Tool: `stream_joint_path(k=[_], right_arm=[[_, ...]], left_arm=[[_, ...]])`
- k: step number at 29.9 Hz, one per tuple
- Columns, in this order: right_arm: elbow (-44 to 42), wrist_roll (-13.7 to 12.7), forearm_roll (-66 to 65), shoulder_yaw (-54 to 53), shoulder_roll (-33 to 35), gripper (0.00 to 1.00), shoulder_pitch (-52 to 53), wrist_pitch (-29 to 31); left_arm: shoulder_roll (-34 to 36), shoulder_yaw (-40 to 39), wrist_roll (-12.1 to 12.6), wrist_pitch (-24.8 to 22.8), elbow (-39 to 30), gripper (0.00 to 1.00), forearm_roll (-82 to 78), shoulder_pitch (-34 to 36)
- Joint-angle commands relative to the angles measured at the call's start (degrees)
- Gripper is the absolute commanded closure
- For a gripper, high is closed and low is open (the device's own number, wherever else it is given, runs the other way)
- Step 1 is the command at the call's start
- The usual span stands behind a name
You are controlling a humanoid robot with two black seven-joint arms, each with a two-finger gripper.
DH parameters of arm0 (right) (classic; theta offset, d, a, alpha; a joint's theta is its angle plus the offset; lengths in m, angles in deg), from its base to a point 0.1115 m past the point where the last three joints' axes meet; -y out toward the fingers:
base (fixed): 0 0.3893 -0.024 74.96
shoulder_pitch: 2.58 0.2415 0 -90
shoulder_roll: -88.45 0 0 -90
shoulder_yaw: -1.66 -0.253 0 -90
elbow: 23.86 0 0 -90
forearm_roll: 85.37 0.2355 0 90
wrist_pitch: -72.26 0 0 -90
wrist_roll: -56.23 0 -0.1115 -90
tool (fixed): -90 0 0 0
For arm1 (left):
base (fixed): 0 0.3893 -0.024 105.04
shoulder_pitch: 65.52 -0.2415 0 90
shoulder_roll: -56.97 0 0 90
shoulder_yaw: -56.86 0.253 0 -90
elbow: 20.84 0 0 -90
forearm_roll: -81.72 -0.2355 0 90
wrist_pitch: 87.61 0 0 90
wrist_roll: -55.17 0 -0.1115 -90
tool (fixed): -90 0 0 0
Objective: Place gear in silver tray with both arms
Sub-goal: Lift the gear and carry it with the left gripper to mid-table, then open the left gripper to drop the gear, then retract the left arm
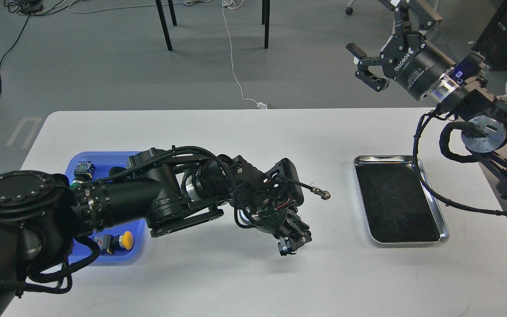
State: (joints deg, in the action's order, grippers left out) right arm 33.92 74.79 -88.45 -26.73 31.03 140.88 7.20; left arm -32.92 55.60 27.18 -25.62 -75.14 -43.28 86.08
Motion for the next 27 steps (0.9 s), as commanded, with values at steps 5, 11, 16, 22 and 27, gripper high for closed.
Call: stream_joint_path(k=[5,11,16,22,27], right_arm=[[-0.12,0.08,0.0,0.0,0.03,0.0,-0.38,0.02],[-0.21,0.08,0.0,0.0,0.03,0.0,-0.38,0.02],[-0.12,0.08,0.0,0.0,0.56,0.0,-0.46,0.02],[-0.04,0.17,0.0,0.08,2.22,0.0,-0.55,0.28],[0.84,0.34,-1.92,2.27,6.43,0.0,-0.64,1.59]], left_arm=[[-0.12,1.79,-0.02,0.01,2.89,0.89,0.0,0.01],[-0.12,1.79,-0.02,0.01,2.89,0.82,0.0,0.01],[-0.12,1.79,-0.02,0.01,2.89,0.43,0.0,0.01],[-0.12,1.0,-0.02,0.01,2.01,0.14,0.0,0.63],[2.58,-1.54,-0.02,2.25,-1.15,0.05,0.0,1.68]])
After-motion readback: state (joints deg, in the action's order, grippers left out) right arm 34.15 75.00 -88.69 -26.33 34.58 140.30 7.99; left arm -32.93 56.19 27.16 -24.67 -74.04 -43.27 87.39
